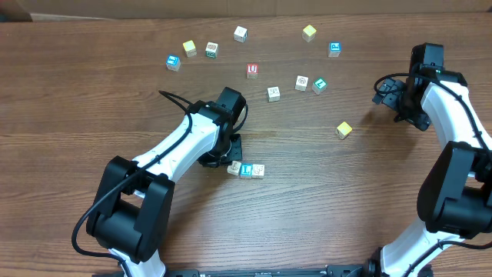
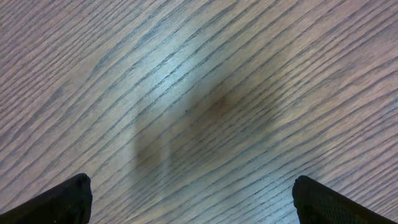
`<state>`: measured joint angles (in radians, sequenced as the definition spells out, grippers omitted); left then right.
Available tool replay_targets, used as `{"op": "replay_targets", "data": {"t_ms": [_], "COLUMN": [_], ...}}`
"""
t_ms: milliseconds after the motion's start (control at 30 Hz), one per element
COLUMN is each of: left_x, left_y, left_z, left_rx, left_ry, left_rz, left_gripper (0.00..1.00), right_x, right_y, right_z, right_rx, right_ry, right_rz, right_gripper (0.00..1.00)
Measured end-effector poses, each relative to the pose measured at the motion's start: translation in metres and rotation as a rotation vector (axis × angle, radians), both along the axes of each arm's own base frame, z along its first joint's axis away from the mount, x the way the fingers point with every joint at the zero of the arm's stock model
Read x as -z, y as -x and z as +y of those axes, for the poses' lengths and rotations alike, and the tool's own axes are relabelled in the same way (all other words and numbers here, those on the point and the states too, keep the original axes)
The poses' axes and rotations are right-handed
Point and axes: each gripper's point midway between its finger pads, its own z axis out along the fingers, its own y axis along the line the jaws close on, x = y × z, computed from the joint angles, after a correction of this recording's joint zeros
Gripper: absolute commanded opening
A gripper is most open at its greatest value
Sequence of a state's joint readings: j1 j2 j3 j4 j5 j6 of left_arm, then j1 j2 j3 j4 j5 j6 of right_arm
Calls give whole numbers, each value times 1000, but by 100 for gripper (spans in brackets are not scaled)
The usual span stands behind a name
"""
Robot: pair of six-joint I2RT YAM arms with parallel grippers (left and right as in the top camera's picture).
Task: Form a horizontal line
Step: 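Raise the left gripper up and away from the block row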
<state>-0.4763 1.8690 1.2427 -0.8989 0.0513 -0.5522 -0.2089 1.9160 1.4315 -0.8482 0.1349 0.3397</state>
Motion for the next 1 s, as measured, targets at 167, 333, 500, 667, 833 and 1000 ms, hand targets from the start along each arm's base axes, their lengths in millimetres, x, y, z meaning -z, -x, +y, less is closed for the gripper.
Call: {"op": "replay_targets", "data": {"t_ms": [167,333,500,667,833,1000], "left_x": [0,0,0,0,0,-1], "left_y": [-7,-4,5,8,11,20], "left_z": [-2,0,4,4,-1,-3], "left_rx": [0,0,0,0,1,1], "left_ry": [7,-2,-20,-15,12,29], "left_rz": [-28,-19,20,34,51,90], "left_gripper": [4,4,4,4,4,4], "right_x": [0,0,0,0,0,0], "right_y": [0,0,0,0,0,0], "right_z": [0,0,0,0,0,0], "right_rx": [0,0,0,0,0,0], "right_ry": [0,0,0,0,0,0], "right_rz": [0,0,0,0,0,0], "right_gripper": [100,100,100,100,100,100]}}
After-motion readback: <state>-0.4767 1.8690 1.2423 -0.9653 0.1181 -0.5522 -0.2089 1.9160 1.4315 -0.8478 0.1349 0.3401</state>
